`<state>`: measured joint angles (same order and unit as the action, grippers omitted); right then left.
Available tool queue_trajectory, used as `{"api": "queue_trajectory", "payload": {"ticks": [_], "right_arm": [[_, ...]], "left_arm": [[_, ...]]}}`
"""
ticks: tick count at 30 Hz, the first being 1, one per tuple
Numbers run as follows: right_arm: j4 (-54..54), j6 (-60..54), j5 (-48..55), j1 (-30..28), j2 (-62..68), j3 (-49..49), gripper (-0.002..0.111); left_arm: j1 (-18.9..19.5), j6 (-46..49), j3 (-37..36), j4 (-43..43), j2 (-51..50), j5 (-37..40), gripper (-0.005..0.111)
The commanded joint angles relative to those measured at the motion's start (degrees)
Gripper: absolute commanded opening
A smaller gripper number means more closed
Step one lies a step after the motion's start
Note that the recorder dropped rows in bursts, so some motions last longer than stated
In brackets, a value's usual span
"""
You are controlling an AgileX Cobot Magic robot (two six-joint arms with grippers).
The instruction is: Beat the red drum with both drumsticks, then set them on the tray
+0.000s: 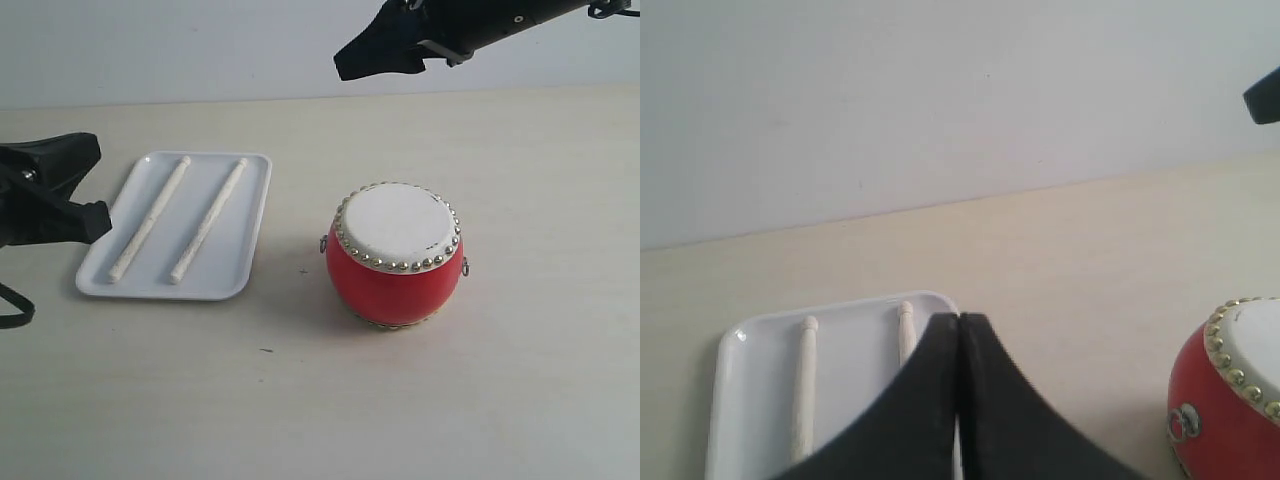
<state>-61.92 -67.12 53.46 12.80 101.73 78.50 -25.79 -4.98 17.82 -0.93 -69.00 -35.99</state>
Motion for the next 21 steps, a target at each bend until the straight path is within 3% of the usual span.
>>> {"api": "queue_trajectory", "payload": {"ticks": [1,21], "right_arm": [[-1.6,-0.1,-1.7,-0.1,-0.3,0.4,0.063],[-1.7,-0.1,-4.3,-0.1,-0.3,0.4,0.063]], "left_arm": [[0.0,0.2,-0.7,0.0,0.5,-0.6,0.0],[0.0,0.2,-0.7,0.0,0.5,-0.6,0.0]]}}
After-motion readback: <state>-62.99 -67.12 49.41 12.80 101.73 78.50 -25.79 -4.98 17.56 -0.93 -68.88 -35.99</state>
